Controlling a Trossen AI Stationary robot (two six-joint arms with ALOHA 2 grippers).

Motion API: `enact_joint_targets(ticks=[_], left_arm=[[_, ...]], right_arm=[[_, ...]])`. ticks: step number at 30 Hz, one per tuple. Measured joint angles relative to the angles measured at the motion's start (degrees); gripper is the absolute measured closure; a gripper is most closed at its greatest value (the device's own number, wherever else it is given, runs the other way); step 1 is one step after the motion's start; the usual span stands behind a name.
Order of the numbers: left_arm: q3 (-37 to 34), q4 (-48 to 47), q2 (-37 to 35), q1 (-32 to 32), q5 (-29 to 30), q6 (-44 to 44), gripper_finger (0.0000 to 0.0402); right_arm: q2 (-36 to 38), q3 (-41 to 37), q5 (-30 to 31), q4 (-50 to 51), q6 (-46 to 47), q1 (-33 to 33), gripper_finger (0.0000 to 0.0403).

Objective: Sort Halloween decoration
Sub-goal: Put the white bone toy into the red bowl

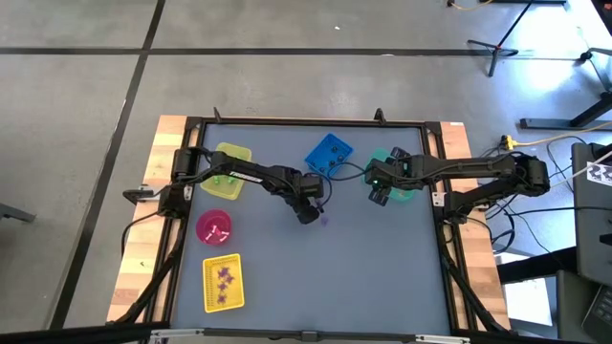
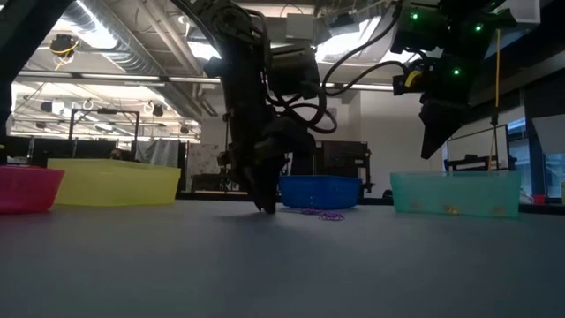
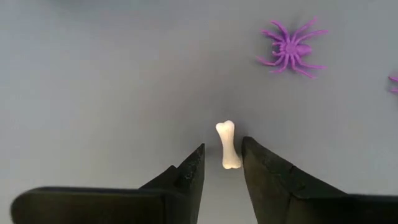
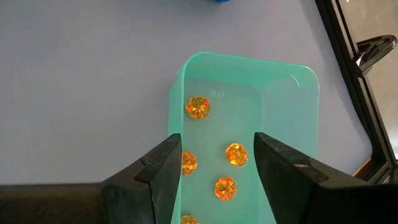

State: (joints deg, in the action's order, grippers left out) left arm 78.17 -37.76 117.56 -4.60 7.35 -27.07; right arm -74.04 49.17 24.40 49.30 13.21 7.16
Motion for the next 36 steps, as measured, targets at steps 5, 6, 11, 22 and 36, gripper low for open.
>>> enact_joint_targets(ticks=[5, 6, 11, 22, 36], left_arm=[[-0.07, -0.04, 0.0, 0.04, -0.09, 0.0, 0.0338], [-0.07, -0.02, 0.0, 0.05, -0.11, 0.02, 0.0345], [-0.11, -0.04, -0.03, 0.04, -0.19, 0.2, 0.037], [-0.15, 0.11, -0.04, 0.04, -0.02, 0.24, 0.0383], [-0.26, 0.01, -0.75, -0.07, -2.04, 2.23, 0.0383]], right_arm=[[0.01, 0.0, 0.0, 0.0, 0.0, 0.0, 0.0203], [0.01, 0.0, 0.0, 0.0, -0.01, 0.0, 0.0203], [0.0, 0.0, 0.0, 0.0, 0.0, 0.0, 0.0203], [0.0, 0.0, 0.0, 0.0, 0.0, 0.0, 0.0203], [0.0, 0.0, 0.0, 0.0, 0.0, 0.0, 0.0203]])
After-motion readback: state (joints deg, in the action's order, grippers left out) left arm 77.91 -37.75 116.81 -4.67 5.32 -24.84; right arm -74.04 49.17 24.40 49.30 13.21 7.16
